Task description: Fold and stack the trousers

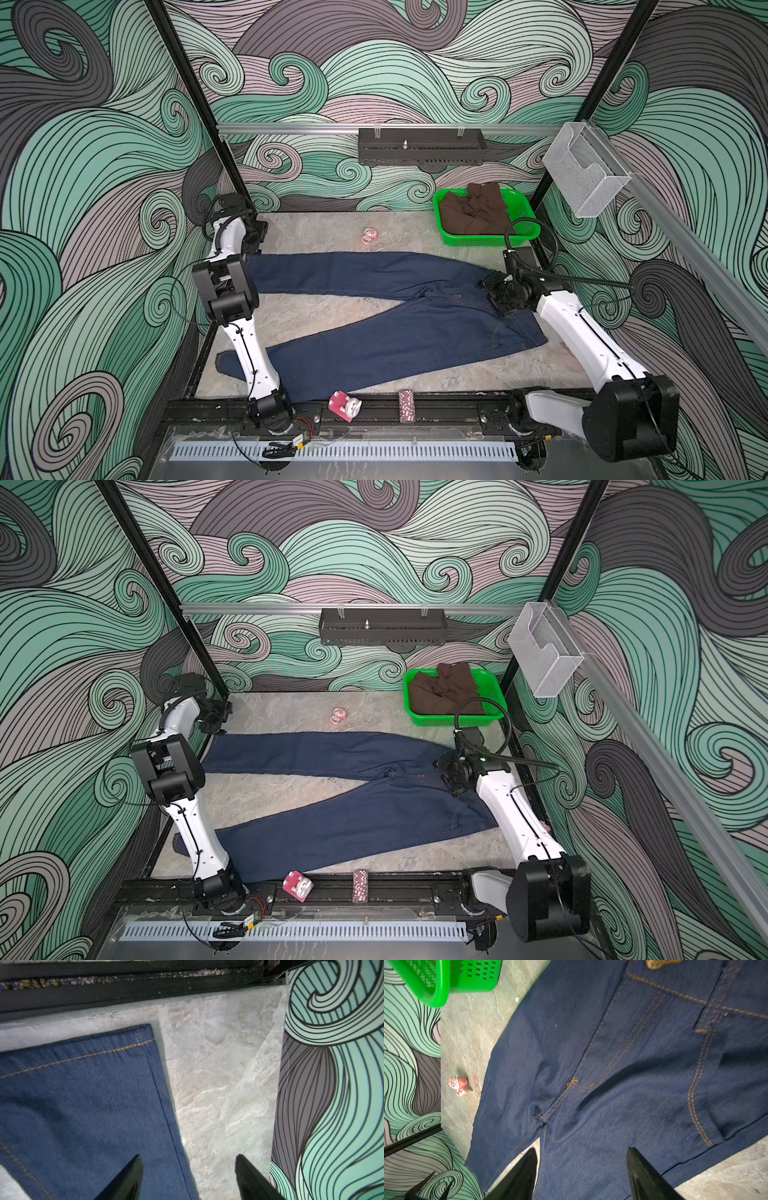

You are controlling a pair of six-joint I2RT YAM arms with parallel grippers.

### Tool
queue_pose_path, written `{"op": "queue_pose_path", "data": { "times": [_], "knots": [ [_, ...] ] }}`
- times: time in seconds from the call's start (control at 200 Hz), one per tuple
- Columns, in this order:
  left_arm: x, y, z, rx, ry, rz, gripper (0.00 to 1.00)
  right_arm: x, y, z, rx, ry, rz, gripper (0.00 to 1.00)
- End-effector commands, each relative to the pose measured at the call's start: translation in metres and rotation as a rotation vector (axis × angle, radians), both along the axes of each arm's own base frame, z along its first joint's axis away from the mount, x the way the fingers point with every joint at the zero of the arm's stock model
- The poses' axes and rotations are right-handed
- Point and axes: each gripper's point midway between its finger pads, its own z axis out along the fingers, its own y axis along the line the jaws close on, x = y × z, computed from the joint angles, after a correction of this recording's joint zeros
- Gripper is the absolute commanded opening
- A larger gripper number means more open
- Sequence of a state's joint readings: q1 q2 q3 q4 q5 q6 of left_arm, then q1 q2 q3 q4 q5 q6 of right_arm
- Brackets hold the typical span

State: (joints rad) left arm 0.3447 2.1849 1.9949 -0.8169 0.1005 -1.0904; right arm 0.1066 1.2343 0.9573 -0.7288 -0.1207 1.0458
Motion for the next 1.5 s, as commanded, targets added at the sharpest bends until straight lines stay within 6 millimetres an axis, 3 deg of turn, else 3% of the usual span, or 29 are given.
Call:
{"op": "queue_pose_path", "data": {
  "times": [0.0,0.09,0.19,0.295,0.405,0.495,0.67,0.811,0.951,1.036,1.131,1.316,1.396,1.496],
  "knots": [
    [-0.027,-0.006,0.054,0.069,-0.014,-0.051,0.76,0.014,-0.018,0.007,-0.058,-0.012,-0.025,0.71],
    [-0.048,-0.019,0.059,0.068,-0.019,-0.103,0.76,0.037,-0.023,0.006,-0.045,-0.024,-0.046,0.71],
    [-0.081,-0.037,0.040,0.031,0.024,-0.146,0.76,0.066,-0.023,0.005,-0.039,-0.035,-0.037,0.71],
    [-0.122,-0.053,0.016,-0.008,0.093,-0.172,0.76,0.089,-0.018,-0.016,-0.011,0.007,-0.033,0.70],
    [-0.165,-0.059,0.007,-0.034,0.141,-0.161,0.77,0.107,-0.012,-0.041,0.019,0.015,-0.048,0.66],
    [-0.193,-0.060,0.006,-0.035,0.148,-0.136,0.77,0.112,-0.016,-0.063,0.009,0.033,-0.070,0.64],
    [-0.221,-0.063,0.006,-0.055,0.171,-0.115,0.78,0.106,-0.030,-0.105,0.012,0.112,-0.125,0.61],
    [-0.237,-0.063,0.021,-0.039,0.190,-0.110,0.78,0.095,-0.061,-0.116,-0.027,0.134,-0.207,0.59],
    [-0.255,-0.061,0.037,-0.014,0.202,-0.087,0.79,0.089,-0.098,-0.115,-0.053,0.132,-0.295,0.59],
    [-0.262,-0.063,0.038,-0.021,0.236,-0.095,0.80,0.091,-0.109,-0.109,-0.046,0.127,-0.302,0.59],
    [-0.269,-0.066,0.037,-0.028,0.255,-0.095,0.81,0.101,-0.110,-0.090,-0.024,0.081,-0.286,0.61],
    [-0.288,-0.071,0.025,-0.043,0.314,-0.069,0.83,0.107,-0.070,-0.031,-0.007,-0.001,-0.146,0.68],
    [-0.305,-0.071,0.019,-0.033,0.365,-0.036,0.85,0.094,-0.046,-0.012,-0.030,-0.008,-0.082,0.70],
    [-0.329,-0.071,0.011,-0.010,0.434,-0.001,0.88,0.075,-0.016,-0.003,-0.035,-0.019,-0.021,0.70]
  ]
}}
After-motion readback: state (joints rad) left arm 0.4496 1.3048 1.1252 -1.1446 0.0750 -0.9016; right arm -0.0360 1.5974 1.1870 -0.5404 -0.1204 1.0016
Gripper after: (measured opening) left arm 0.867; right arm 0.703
